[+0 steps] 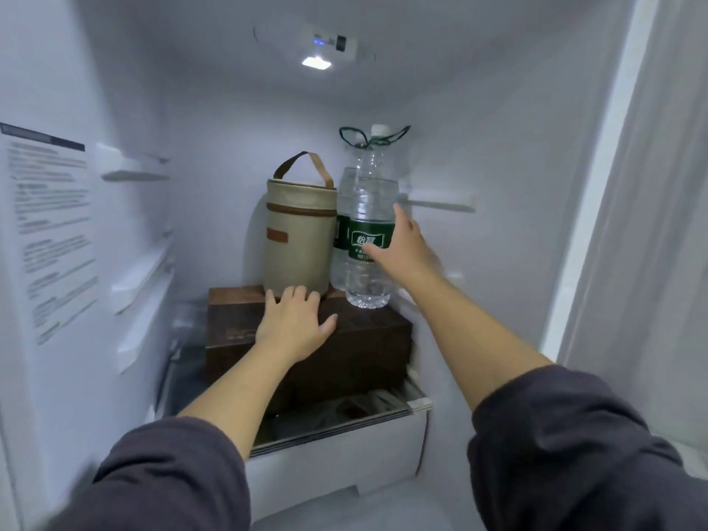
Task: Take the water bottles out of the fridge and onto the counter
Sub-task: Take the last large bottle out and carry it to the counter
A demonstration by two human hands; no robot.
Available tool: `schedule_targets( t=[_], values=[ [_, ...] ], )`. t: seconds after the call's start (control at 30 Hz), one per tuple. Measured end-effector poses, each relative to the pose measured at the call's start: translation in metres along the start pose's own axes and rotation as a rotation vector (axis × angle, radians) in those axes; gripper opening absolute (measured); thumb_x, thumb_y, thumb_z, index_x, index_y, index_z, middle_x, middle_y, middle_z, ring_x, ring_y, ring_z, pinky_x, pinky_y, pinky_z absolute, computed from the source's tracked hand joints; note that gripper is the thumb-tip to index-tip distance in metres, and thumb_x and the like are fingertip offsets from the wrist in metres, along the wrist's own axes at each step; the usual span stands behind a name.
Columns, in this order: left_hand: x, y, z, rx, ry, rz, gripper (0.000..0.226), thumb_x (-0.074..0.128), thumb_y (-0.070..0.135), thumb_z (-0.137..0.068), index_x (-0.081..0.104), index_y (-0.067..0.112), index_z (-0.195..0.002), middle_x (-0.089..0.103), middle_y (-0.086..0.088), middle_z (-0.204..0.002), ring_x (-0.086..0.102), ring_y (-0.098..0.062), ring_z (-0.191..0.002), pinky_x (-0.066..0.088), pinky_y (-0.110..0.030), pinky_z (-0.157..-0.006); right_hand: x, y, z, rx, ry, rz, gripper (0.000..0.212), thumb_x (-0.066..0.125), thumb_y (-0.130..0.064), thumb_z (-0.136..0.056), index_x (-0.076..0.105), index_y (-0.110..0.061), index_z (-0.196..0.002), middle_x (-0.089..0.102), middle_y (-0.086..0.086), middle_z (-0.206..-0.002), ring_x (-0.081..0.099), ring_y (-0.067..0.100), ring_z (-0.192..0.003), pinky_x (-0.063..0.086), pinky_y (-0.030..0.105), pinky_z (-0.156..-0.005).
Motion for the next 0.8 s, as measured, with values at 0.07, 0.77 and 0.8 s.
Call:
schedule_targets(
  t=[0.07,0.77,0.8],
  values=[
    [0.003,0.001,-0.003,0.016,0.005,0.026,0.061,0.031,0.060,-0.096,0.045,0.018,-0.138,0.047,-0.008,-0.138,0.038,-0.026,-0.133,0.022,-0.057,-0.115,-0.001,0.007,-0.017,0.092,0.025,-0.106,0.095,0.074,-0.046,-0.083,0.017,-0.019,-0.154,0.046,0.008,-0.148,0.048,0.029,-0.130,0.044,0.037,-0.100],
    [-0.001,0.003,-0.003,0.055,0.088,0.100,0.057,0.038,0.057,-0.095,0.043,0.019,-0.138,0.048,-0.003,-0.136,0.039,-0.022,-0.132,0.023,-0.054,-0.115,0.028,0.014,-0.033,0.245,0.004,-0.267,0.107,0.082,-0.050,-0.069,0.018,-0.014,-0.147,0.054,0.008,-0.129,0.055,0.022,-0.099,0.044,0.031,-0.069],
    [-0.002,0.003,-0.003,0.060,0.091,0.105,0.057,0.039,0.056,-0.095,0.043,0.019,-0.138,0.048,-0.003,-0.137,0.039,-0.022,-0.132,0.023,-0.054,-0.115,0.026,0.012,-0.029,0.231,0.005,-0.276,0.106,0.082,-0.049,-0.068,0.019,-0.014,-0.146,0.055,0.006,-0.124,0.055,0.023,-0.099,0.045,0.032,-0.071]
  ],
)
Point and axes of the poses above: each hand's wrist, its own z-axis away from the middle knuckle, its own x-axis out of the palm, y = z × x, the point moved 9 cm from there along -z, towards the middle knuckle
